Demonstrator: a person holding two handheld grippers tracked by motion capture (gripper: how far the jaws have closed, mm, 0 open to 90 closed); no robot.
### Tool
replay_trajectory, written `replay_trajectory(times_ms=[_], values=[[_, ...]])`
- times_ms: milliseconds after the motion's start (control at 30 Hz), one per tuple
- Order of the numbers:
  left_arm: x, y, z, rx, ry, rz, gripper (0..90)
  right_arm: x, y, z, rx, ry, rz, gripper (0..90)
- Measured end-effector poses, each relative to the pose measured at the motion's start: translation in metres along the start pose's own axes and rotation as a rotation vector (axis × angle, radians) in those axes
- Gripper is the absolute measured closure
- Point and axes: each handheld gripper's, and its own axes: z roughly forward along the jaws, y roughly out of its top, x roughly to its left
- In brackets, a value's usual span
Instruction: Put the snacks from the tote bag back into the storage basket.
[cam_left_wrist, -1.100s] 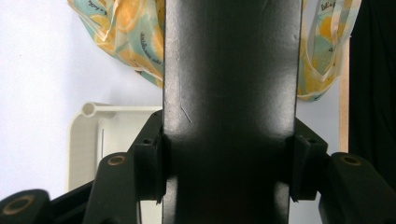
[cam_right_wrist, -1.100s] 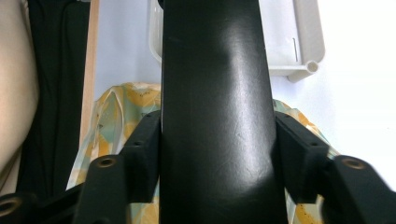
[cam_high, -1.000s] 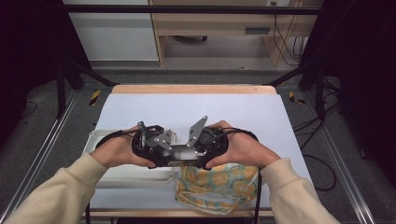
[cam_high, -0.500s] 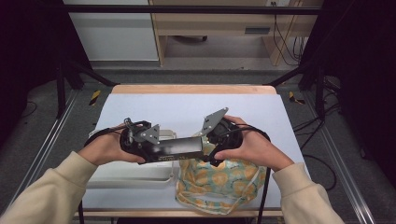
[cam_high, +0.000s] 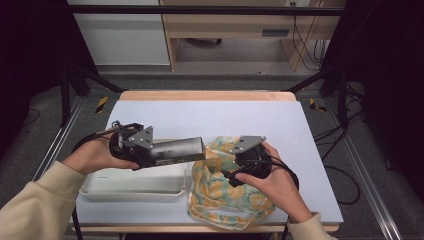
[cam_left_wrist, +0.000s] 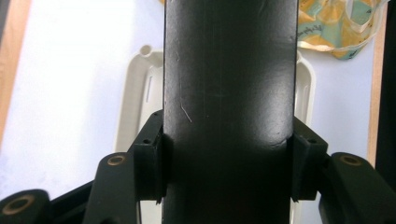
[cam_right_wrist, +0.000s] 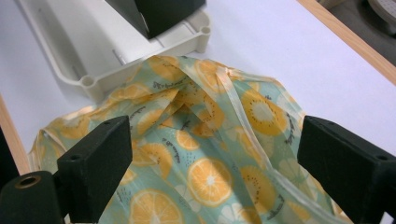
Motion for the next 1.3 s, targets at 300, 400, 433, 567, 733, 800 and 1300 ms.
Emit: replay_trajectory(times_ms=[300,400,433,567,733,800,1300], values=[[0.003,-0.022,-0.012,0.016,0.028,-0.024,43.3,-0.001,-0.032,-0.011,-0.084,-0.092,0.139,9.1],[0.003,-0.027,-0.012,0.021,0.033,-0.028,43.3,-0.004,-0.043,-0.014,-0.115,-0.112,0.194,7.8],[0.003,-0.029,-0.013,0.023,0.036,-0.029,43.3,-0.006,-0.047,-0.014,-0.123,-0.120,0.209,8.0],[0.002,-0.038,-0.013,0.034,0.037,-0.035,43.3,-0.012,-0.062,-0.018,-0.123,-0.194,0.241,9.4],[0.001,-0.047,-0.009,0.047,0.049,-0.036,43.3,-0.021,-0.088,-0.020,-0.118,-0.274,0.269,9.3],[0.001,-0.050,-0.007,0.049,0.050,-0.042,43.3,-0.024,-0.096,-0.020,-0.115,-0.311,0.276,9.9],[-0.002,-0.066,0.002,0.069,0.054,-0.029,43.3,-0.040,-0.151,-0.036,-0.169,-0.384,0.458,8.0]])
